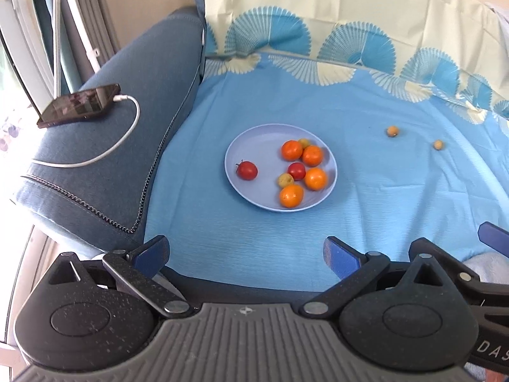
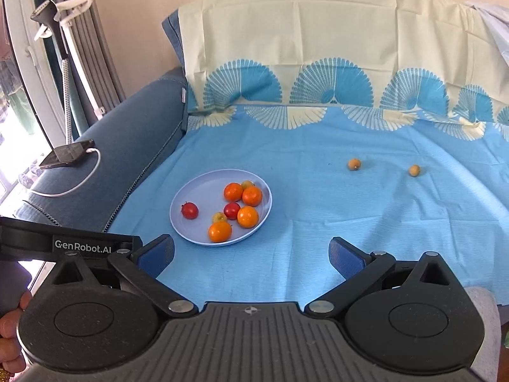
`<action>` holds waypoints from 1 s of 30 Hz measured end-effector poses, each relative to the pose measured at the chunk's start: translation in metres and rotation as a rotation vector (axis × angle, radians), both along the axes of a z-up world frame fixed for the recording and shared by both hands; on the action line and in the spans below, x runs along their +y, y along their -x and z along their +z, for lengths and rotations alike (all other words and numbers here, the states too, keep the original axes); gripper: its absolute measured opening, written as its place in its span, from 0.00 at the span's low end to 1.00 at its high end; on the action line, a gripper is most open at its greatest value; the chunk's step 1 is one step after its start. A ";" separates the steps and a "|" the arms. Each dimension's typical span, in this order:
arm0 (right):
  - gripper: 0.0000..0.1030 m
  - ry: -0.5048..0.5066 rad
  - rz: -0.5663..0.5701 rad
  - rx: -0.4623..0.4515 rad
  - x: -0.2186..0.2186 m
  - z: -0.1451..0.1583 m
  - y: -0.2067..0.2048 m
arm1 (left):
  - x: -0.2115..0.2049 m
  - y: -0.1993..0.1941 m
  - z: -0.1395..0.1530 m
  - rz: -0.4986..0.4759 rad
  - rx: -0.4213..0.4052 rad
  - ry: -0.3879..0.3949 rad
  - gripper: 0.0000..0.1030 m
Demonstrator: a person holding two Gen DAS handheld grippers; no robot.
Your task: Organize fruits
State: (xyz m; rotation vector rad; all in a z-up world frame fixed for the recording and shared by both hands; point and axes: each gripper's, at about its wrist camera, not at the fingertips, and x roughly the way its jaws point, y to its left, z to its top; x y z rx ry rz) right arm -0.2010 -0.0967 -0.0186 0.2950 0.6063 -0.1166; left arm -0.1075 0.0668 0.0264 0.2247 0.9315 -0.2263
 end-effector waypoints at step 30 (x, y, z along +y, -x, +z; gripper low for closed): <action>0.99 0.021 -0.021 -0.043 0.009 0.010 0.024 | 0.010 0.019 0.017 -0.006 -0.060 0.024 1.00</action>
